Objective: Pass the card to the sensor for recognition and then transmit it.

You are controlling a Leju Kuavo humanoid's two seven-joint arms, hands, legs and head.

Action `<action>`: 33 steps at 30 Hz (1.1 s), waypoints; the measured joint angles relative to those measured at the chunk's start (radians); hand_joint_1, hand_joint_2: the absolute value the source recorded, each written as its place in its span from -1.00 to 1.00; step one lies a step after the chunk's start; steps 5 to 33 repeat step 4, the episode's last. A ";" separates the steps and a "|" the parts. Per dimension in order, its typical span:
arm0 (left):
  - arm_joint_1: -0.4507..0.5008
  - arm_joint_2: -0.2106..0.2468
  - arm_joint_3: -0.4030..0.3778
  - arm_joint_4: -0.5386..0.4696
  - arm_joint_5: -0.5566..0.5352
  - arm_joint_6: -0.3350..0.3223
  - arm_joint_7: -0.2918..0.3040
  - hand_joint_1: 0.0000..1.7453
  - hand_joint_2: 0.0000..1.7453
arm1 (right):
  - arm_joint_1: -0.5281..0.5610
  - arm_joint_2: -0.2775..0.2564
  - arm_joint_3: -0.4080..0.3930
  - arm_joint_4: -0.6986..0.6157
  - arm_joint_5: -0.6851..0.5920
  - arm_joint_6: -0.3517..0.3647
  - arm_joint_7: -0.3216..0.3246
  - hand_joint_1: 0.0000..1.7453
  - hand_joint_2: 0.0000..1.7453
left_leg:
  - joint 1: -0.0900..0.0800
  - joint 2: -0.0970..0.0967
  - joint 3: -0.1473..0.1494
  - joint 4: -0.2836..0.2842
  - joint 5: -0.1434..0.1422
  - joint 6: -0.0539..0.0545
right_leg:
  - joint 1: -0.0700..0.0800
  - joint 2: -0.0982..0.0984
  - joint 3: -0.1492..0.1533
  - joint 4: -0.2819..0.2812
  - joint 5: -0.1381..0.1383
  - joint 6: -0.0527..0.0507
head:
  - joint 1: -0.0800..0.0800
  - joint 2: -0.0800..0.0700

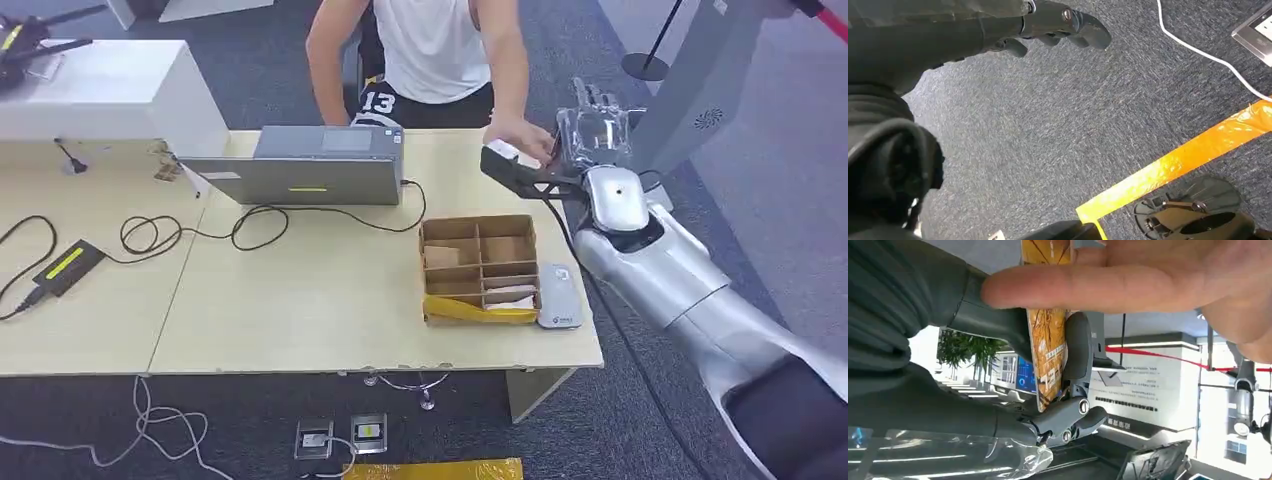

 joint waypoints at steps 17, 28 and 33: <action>0.000 0.000 0.000 0.000 -0.005 -0.001 0.001 -1.00 -1.00 | 0.000 0.002 0.005 0.027 -0.009 -0.024 -0.001 -1.00 1.00 | 0.000 0.000 0.000 0.000 0.000 0.000 | 0.000 0.000 0.000 0.000 0.000 0.000 | 0.000 0.000; 0.000 0.000 0.000 0.000 -0.005 -0.001 0.001 -1.00 -1.00 | 0.000 0.002 0.005 0.027 -0.009 -0.024 -0.001 -1.00 1.00 | 0.000 0.000 0.000 0.000 0.000 0.000 | 0.000 0.000 0.000 0.000 0.000 0.000 | 0.000 0.000; 0.000 0.000 0.000 0.000 -0.005 -0.001 0.001 -1.00 -1.00 | 0.000 0.002 0.005 0.027 -0.009 -0.024 -0.001 -1.00 1.00 | 0.000 0.000 0.000 0.000 0.000 0.000 | 0.000 0.000 0.000 0.000 0.000 0.000 | 0.000 0.000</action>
